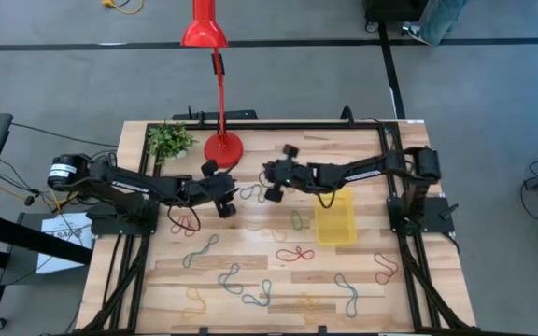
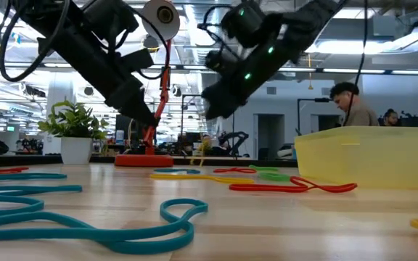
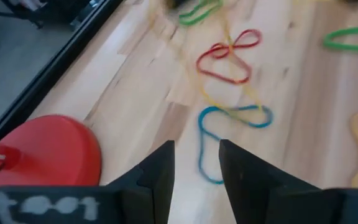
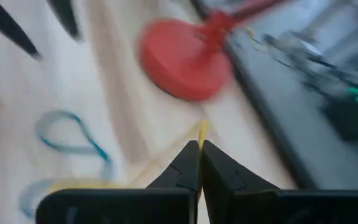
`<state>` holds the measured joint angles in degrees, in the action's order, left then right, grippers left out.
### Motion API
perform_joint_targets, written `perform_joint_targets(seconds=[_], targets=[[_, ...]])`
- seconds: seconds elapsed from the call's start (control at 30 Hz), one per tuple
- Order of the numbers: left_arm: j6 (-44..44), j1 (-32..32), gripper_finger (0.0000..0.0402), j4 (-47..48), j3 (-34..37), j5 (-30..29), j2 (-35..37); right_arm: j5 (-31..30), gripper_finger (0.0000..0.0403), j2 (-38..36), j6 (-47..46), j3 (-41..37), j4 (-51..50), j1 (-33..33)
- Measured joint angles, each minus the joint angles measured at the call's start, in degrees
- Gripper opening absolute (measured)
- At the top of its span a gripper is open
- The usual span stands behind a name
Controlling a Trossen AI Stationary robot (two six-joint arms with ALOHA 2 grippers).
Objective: Pick and place items into bin
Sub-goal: Put the yellow rubber band into the yellow bin
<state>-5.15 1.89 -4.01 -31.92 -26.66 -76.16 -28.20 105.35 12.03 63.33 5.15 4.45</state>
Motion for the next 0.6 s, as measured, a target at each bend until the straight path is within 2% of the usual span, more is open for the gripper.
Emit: perform_joint_targets(seconds=[0.13, 0.23, 0.43, 0.6], targets=[[0.99, 0.02, 0.0119, -0.2, 0.0, -1.9, 0.02, -9.99, 0.0001, -6.41, -5.0, 0.01, -10.65, -3.69], [1.35, 0.02, 0.0119, -0.42, 0.0, -2.53, 0.02, -14.69, 0.0002, -11.53, -12.38, 0.07, -18.93, -6.6], [2.58, 0.02, 0.0119, -0.24, 0.0, -2.52, 0.02, -13.53, 0.0003, -18.95, -36.78, 0.03, -44.39, -11.54], [4.05, 0.02, 0.0119, -0.04, 0.0, -2.5, 0.04, -11.32, 0.0002, -19.79, -62.97, -0.02, -65.46, -14.79]])
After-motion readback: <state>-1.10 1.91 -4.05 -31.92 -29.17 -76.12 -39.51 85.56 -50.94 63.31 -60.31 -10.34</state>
